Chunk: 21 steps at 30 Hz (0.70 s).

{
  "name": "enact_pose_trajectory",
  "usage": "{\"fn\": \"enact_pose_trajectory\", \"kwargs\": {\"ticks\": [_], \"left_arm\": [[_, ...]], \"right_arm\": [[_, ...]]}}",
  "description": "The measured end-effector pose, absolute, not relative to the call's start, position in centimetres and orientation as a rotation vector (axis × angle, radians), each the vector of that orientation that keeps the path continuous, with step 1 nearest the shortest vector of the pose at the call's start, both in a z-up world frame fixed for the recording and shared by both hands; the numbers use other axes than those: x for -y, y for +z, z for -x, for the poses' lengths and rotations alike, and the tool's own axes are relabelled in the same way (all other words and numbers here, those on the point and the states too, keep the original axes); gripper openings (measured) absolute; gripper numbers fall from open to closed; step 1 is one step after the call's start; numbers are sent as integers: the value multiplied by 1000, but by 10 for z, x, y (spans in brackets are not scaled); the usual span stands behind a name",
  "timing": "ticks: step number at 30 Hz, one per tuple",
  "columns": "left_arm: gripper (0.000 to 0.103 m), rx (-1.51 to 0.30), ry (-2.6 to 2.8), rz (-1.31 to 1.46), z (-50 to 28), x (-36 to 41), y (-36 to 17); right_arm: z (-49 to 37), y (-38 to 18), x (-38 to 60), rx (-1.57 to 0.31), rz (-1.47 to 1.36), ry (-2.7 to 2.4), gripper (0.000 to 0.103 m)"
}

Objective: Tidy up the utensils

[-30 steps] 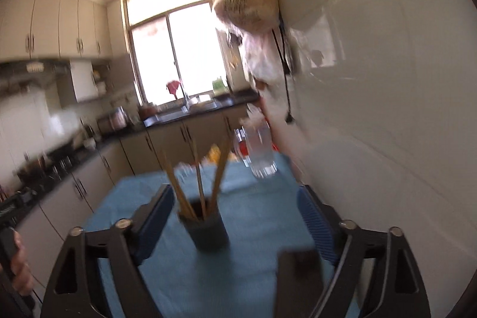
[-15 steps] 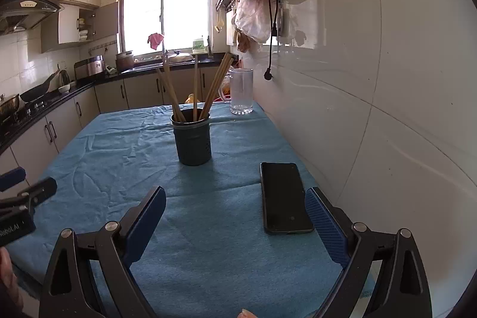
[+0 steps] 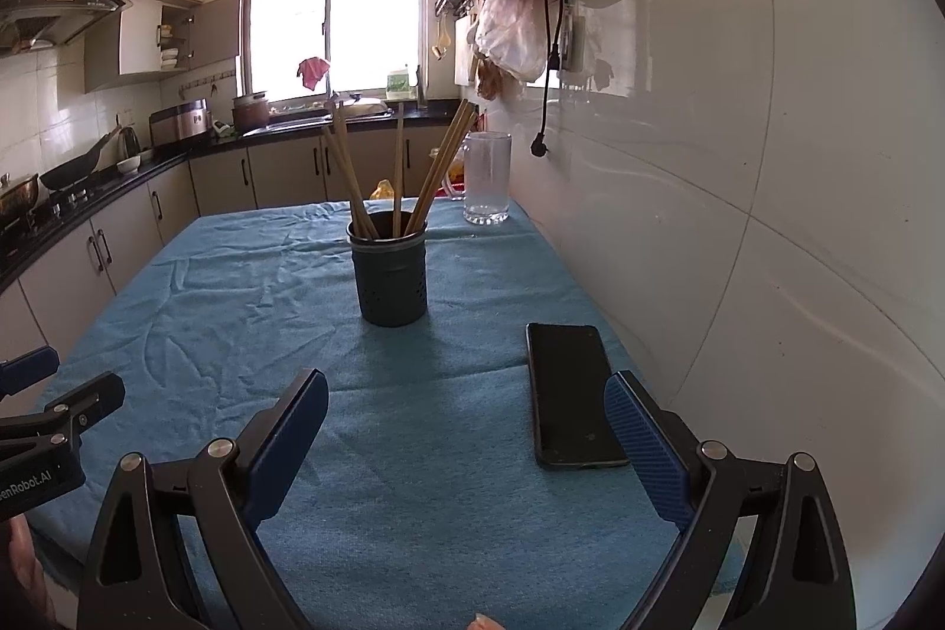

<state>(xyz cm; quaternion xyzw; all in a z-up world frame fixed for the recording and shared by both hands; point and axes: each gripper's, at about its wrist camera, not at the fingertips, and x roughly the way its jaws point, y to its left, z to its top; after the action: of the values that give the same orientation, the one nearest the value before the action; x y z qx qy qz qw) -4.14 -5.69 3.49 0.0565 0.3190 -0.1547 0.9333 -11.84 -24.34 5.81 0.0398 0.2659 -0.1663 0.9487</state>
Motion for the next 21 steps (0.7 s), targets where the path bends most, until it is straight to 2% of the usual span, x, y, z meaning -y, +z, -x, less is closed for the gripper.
{"fn": "enact_pose_trajectory", "kwargs": {"ticks": [21], "left_arm": [[86,-681,-321,-110,33,55,25]], "right_arm": [[104,49,242,-593,-81,-340,97]]}}
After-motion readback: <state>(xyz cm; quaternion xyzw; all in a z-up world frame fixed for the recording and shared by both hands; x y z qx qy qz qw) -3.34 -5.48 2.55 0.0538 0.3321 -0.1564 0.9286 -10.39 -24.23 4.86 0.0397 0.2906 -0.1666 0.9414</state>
